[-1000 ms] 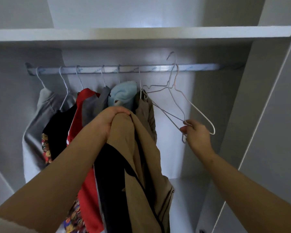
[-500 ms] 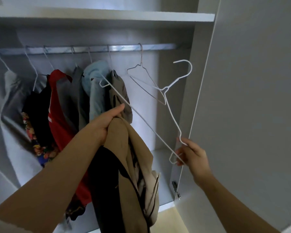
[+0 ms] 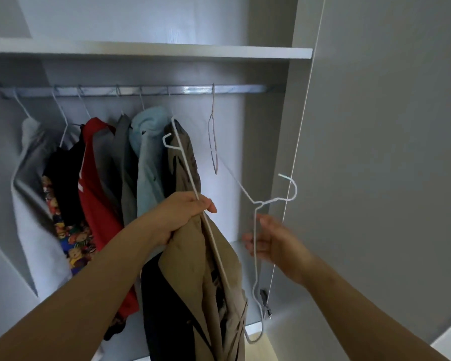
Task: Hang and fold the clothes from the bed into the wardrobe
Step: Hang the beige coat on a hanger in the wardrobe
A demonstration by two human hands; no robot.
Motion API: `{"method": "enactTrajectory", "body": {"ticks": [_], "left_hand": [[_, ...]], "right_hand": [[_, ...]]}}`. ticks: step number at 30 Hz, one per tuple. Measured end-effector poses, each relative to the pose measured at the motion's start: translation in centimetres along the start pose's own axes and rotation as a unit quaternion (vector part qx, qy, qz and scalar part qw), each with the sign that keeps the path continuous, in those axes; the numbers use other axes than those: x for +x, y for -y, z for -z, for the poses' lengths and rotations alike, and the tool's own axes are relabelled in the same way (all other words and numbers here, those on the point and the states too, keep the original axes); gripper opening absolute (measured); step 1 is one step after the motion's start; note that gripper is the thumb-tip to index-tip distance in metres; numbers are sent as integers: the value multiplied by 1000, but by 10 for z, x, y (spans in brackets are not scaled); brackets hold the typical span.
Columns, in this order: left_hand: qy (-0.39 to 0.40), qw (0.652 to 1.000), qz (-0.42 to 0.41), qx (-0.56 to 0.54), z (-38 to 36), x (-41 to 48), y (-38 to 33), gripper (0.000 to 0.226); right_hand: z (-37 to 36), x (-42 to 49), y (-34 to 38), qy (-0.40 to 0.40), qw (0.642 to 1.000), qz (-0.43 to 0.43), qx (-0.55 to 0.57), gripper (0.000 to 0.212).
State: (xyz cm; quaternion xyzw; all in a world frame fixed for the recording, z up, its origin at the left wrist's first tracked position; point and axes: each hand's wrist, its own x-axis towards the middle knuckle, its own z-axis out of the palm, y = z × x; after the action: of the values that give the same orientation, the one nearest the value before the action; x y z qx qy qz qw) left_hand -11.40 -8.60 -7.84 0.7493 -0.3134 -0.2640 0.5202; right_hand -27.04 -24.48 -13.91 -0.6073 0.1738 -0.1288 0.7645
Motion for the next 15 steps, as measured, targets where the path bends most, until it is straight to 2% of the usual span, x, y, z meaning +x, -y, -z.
{"method": "enactTrajectory", "body": {"ticks": [2, 5, 8, 10, 15], "left_hand": [[8, 999, -8, 39, -1, -6, -1, 39], [11, 1000, -7, 22, 3, -13, -2, 34], [-13, 998, 3, -54, 16, -21, -5, 13], [-47, 994, 20, -95, 29, -27, -7, 6], [-120, 971, 29, -203, 59, -34, -16, 9]], "right_hand": [[-11, 11, 13, -14, 995, 1, 94, 42], [-23, 22, 29, -52, 991, 39, 117, 21], [-25, 24, 34, -60, 991, 77, 96, 52], [-22, 21, 33, -67, 991, 73, 94, 51], [-12, 13, 23, -70, 996, 39, 43, 44]]}}
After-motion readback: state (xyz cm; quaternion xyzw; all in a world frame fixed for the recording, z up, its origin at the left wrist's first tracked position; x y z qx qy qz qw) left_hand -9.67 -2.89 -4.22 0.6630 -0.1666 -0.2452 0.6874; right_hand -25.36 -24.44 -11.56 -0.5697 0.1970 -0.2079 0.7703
